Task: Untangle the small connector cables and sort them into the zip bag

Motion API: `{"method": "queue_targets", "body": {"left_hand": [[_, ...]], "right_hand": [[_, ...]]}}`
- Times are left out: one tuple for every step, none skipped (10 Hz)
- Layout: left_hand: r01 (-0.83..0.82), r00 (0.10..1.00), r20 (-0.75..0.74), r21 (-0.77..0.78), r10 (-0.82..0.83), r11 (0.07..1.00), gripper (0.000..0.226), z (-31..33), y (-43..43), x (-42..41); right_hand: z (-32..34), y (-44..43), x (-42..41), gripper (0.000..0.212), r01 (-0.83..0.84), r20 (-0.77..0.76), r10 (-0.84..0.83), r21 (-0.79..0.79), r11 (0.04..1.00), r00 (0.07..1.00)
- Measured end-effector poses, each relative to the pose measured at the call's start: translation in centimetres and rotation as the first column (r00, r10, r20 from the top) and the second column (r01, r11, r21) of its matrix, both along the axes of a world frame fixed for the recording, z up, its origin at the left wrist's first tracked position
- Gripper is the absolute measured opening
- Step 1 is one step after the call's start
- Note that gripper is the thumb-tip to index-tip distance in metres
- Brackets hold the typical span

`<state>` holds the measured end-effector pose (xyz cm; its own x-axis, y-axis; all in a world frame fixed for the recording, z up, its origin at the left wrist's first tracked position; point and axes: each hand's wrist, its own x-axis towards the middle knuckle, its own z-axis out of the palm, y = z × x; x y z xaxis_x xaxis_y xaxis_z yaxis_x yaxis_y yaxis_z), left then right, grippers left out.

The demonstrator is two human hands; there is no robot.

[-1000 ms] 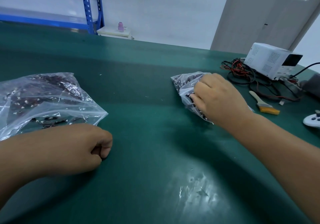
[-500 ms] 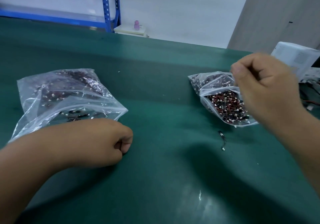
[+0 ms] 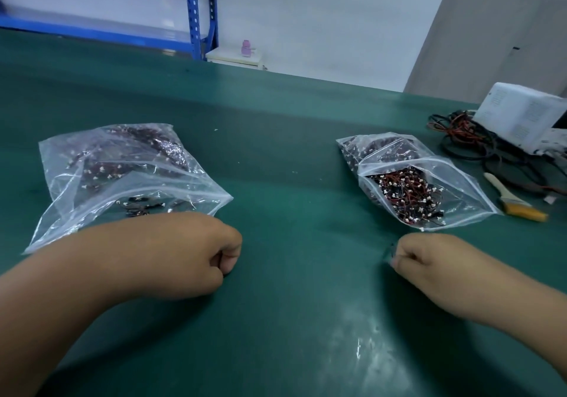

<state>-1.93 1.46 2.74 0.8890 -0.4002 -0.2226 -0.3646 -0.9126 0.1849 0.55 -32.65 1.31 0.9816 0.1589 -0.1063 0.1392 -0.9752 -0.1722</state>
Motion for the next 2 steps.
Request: {"method": "queue_targets", "body": {"left_hand": [[-0.015, 1.0, -0.002, 0.019, 0.015, 1.0, 0.014, -0.1, -0.1, 0.0], [-0.033, 0.999, -0.017, 0.037, 0.034, 0.999, 0.013, 0.0, -0.1, 0.1]], "right_hand": [[1.8, 0.0, -0.4, 0.019, -0.068, 0.271, 0.022, 0.161, 0.985, 0.962], [3.9, -0.5, 1.7, 0.027, 0.072, 0.425, -0.104, 0.091, 0.993, 0.899]]}}
